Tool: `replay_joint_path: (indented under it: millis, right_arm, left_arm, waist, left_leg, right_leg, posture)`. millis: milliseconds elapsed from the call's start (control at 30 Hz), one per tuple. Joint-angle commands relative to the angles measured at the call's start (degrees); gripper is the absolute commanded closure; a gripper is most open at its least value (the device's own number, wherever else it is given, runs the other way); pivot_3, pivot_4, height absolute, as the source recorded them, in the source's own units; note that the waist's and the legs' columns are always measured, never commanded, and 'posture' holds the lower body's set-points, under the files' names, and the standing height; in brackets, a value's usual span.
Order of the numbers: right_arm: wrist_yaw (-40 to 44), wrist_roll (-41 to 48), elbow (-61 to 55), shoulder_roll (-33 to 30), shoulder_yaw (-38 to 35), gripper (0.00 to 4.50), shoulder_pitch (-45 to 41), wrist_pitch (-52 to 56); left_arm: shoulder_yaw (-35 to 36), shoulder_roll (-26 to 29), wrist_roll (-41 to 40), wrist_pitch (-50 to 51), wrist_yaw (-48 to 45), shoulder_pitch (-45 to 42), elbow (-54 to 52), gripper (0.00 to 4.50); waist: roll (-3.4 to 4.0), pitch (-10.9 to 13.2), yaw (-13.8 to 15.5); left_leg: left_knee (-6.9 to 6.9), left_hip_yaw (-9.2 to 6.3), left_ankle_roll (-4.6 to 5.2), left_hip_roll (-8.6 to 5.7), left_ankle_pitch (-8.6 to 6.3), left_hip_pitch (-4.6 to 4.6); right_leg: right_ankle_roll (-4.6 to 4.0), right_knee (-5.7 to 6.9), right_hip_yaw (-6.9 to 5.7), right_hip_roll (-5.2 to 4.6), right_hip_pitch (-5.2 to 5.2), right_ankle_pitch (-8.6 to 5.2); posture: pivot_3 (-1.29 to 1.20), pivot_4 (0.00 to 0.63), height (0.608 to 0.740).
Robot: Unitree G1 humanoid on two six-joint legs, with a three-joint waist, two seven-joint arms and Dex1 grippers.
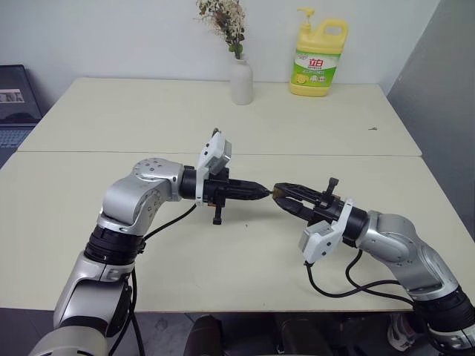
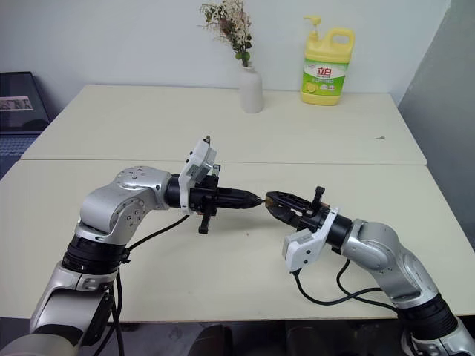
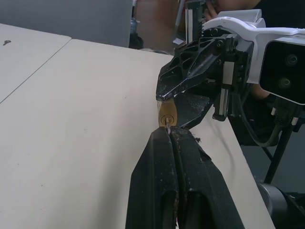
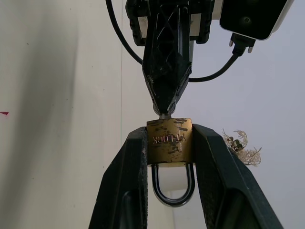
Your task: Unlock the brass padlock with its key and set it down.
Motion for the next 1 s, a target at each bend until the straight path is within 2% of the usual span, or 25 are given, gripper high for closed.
replay_joint_path:
  millis: [33,167,300,433,600,833,933,1000]
  right_arm:
    - [0.14,2.23,-1.19,0.56,-1.20,3.57,-0.72,-0.31]
    - [0.46,2.77,-1.15,1.04,-1.24,3.57,-0.49,0.18]
    - [0.85,3.59,-1.55,1.61,-1.18,3.57,-0.15,1.23]
    - [1.10,4.14,-1.43,1.93,-1.25,3.57,-0.24,1.73]
    - [1.43,4.26,-1.37,2.42,-1.11,3.57,-0.56,2.01]
    - [1.86,4.28,-1.20,2.80,-1.23,3.57,-0.81,2.08]
    - [1.93,4.18,-1.34,2.94,-1.13,3.57,-0.80,2.07]
    - [2.02,4.11,-1.37,2.97,-1.11,3.57,-0.69,1.98]
  left_arm:
    - [-0.22,-0.69,1.11,-4.28,-0.62,0.77,-2.01,4.50]
    - [-0.04,-1.23,3.11,-9.23,-0.39,1.57,-2.46,4.50]
    - [-0.57,-2.20,10.08,-24.22,0.55,2.83,-2.08,4.50]
    - [-0.81,-3.22,14.41,-34.56,0.96,3.22,0.11,4.50]
    - [-0.90,-4.16,16.33,-41.13,0.63,3.59,2.68,4.50]
    - [-0.86,-4.49,13.80,-34.10,1.14,4.63,2.18,4.50]
    - [0.37,-4.84,9.44,-23.75,2.59,3.88,1.41,3.92]
    - [1.68,-4.24,5.59,-14.65,3.15,2.85,1.91,3.29]
  waist:
    - [0.00,0.00,0.00]
    - [0.00,0.00,0.03]
    - [0.00,0.00,0.09]
    - [0.00,0.00,0.38]
    - [0.00,0.00,0.69]
    - [0.00,0.00,0.77]
    - [0.00,0.00,0.77]
    - [0.00,0.00,0.76]
  left_leg:
    - [0.00,0.00,0.00,0.00,0.00,0.00]
    - [0.00,0.00,0.00,0.00,0.00,0.00]
    - [0.00,0.00,0.00,0.00,0.00,0.01]
    - [0.01,0.01,0.00,0.00,0.00,0.01]
    - [0.01,0.03,0.00,0.00,0.00,0.03]
    - [0.01,0.03,0.00,0.00,0.00,0.02]
    - [0.01,0.02,0.00,0.00,0.00,0.02]
    - [0.02,0.00,0.00,0.00,0.00,0.02]
  right_leg:
    - [0.00,0.00,0.00,0.00,0.00,0.00]
    - [-0.01,0.00,0.00,0.00,0.01,0.00]
    - [-0.01,0.00,0.00,0.00,0.01,0.01]
    - [-0.02,0.00,0.01,0.00,0.02,0.01]
    - [-0.01,-0.01,0.01,0.00,0.03,0.01]
    - [-0.01,0.00,0.01,0.00,0.03,0.01]
    - [-0.01,0.00,0.00,0.00,0.04,0.01]
    - [0.00,0.01,-0.01,0.00,0.04,0.01]
  posture:
    - [0.00,0.150,0.740]
    - [0.00,0.150,0.740]
    - [0.00,0.150,0.740]
    - [0.00,0.150,0.740]
    - [0.00,0.150,0.740]
    - [0.00,0.150,0.740]
    - [0.00,0.150,0.740]
    - [0.00,0.150,0.740]
